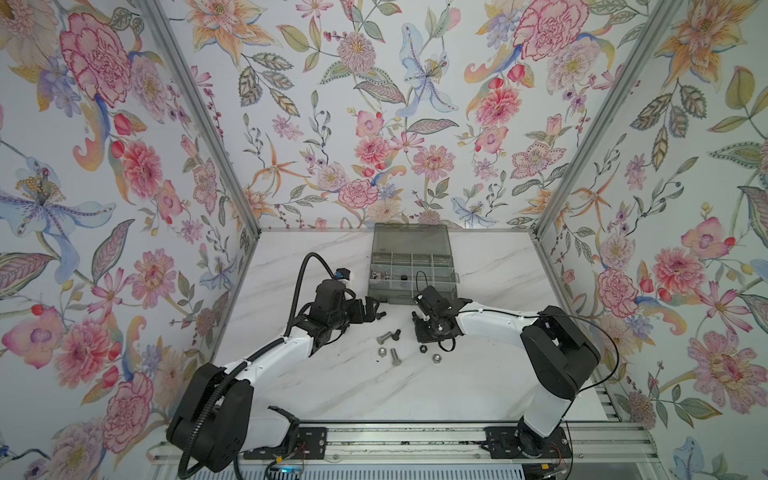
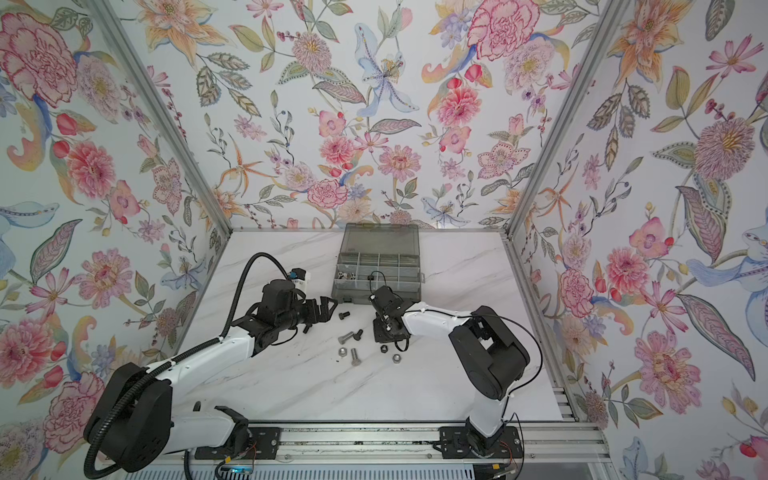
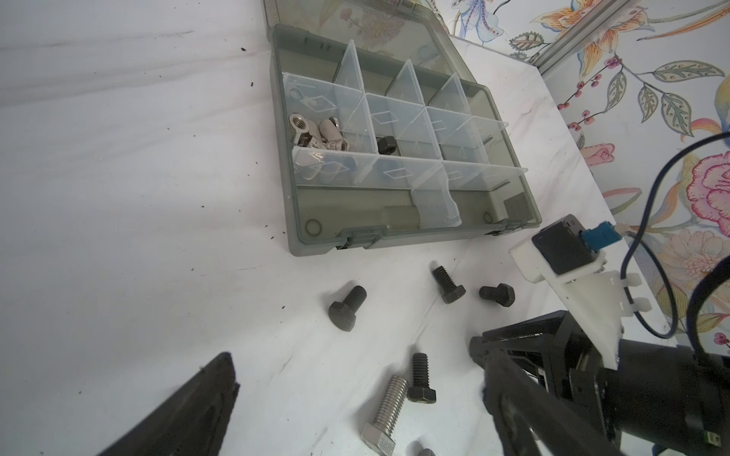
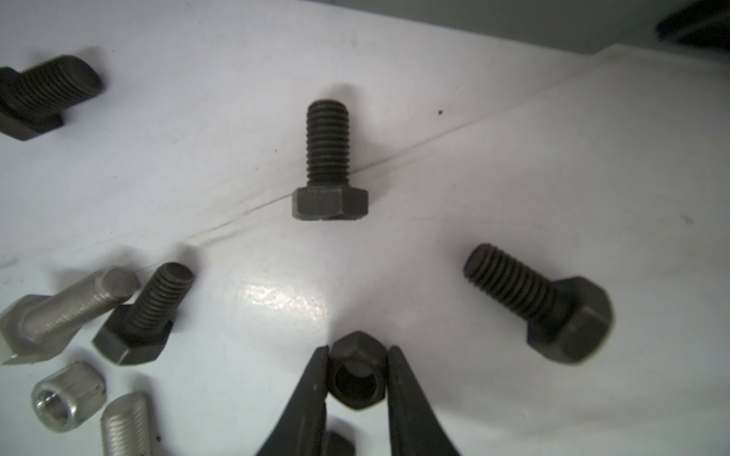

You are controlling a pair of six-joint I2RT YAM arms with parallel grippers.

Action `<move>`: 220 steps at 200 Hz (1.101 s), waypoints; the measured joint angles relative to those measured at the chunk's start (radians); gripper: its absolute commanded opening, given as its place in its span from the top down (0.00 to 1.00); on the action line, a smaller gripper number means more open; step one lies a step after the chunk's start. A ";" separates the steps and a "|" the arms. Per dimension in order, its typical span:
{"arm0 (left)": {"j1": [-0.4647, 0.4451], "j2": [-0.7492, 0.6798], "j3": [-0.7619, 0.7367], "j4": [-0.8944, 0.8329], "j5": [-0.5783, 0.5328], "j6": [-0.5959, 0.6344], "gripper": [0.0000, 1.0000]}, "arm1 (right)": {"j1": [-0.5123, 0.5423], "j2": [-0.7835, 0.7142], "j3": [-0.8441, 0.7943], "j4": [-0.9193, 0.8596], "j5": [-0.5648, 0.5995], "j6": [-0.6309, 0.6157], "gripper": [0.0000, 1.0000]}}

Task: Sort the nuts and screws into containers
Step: 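Lower and close the right gripper on the dark hex nut, then carry the hex nut into the hex nut compartment and open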

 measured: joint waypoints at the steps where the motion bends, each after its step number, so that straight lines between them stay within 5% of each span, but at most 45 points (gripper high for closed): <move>1: 0.000 0.000 0.000 0.000 0.000 0.000 0.01 | 0.000 0.000 0.000 0.000 0.000 0.000 0.78; 31: 0.000 0.008 0.000 0.000 0.000 0.003 0.01 | 0.000 0.001 0.002 -0.001 0.005 -0.012 0.92; 75: 0.000 0.011 0.000 -0.004 0.000 0.003 0.01 | 0.000 -0.004 0.002 0.000 -0.002 -0.064 1.00; 160: 0.000 0.016 0.000 -0.003 0.000 0.003 0.01 | -0.023 -0.081 0.149 0.000 -0.020 -0.206 1.00; 220: 0.000 0.016 0.000 -0.003 0.000 0.003 0.01 | -0.089 0.082 0.434 0.015 0.004 -0.288 1.00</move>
